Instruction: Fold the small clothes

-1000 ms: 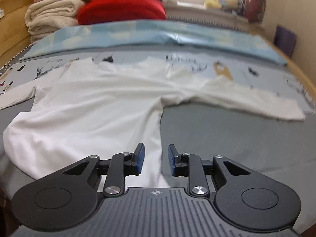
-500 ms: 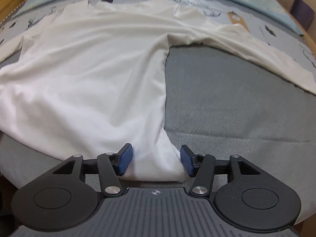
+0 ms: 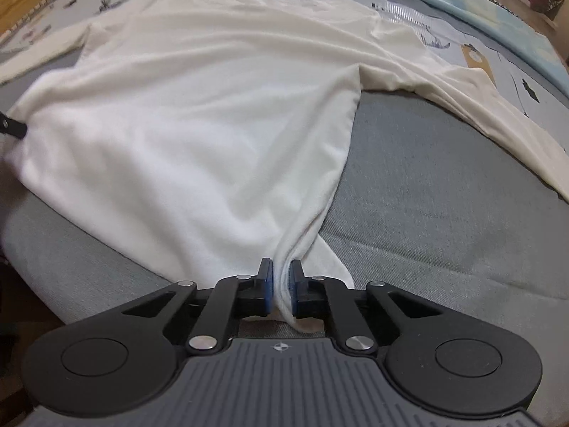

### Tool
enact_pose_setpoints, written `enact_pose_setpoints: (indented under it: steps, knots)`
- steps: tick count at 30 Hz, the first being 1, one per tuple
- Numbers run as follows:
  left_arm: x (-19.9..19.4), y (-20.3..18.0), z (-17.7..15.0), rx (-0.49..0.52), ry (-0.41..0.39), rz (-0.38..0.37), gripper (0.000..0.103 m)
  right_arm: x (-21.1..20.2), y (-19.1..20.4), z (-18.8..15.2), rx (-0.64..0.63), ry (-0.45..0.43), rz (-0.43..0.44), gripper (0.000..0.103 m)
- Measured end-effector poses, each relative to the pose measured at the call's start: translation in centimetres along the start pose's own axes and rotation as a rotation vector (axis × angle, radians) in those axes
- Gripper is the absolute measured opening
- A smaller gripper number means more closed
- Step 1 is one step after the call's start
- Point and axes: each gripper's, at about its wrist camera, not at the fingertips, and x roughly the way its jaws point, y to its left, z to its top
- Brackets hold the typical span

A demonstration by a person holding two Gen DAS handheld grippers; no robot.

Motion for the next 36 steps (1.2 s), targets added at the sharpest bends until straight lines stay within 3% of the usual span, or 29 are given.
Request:
enact_pose_setpoints:
  steps: [2, 8, 13, 19, 24, 26, 28, 30, 32, 33, 36]
  knots:
    - [-0.5, 0.0, 0.0, 0.001, -0.018, -0.030, 0.006, -0.6, -0.9, 0.3, 0.053, -0.019, 0.049, 0.009]
    - [-1.5, 0.9, 0.8, -0.036, -0.050, -0.102, 0.005, -2.7, -6.4, 0.9, 0.416, -0.154, 0.241, 0.008]
    - [0.1, 1.0, 2.7, -0.018, -0.005, -0.147, 0.005, -3.3, -9.5, 1.0, 0.627, -0.259, 0.313, 0.008]
    - [1.0, 0.0, 5.3, 0.004, -0.049, -0.196, 0.006, -1.8, -9.9, 2.1, 0.718, -0.247, 0.216, 0.008]
    - [2.6, -1.1, 6.0, 0.058, 0.002, -0.162, 0.006, -0.5, -9.5, 2.9, 0.718, -0.199, 0.160, 0.008]
    - [2.2, -0.4, 6.9, -0.023, -0.059, -0.233, 0.006, -0.1, -9.3, 3.1, 0.728, -0.180, 0.159, 0.008]
    - [1.0, 1.1, 7.8, -0.165, -0.208, -0.348, 0.006, -0.3, -9.7, 3.2, 0.790, -0.226, 0.191, 0.008]
    - [-0.2, 1.2, 8.1, -0.173, -0.332, -0.361, 0.013, -0.7, -10.4, 3.1, 0.883, -0.296, 0.188, 0.009]
    - [-0.2, 1.2, 8.1, -0.154, -0.318, -0.411, 0.026, -0.6, -11.0, 2.8, 0.944, -0.300, 0.108, 0.011]
    - [-0.2, 1.5, 8.0, -0.165, -0.307, -0.418, 0.026, -0.3, -11.1, 2.7, 0.955, -0.279, 0.078, 0.013]
    - [-0.1, 3.5, 7.7, -0.229, -0.293, -0.342, 0.026, 0.2, -11.1, 2.6, 0.953, -0.226, 0.044, 0.013]
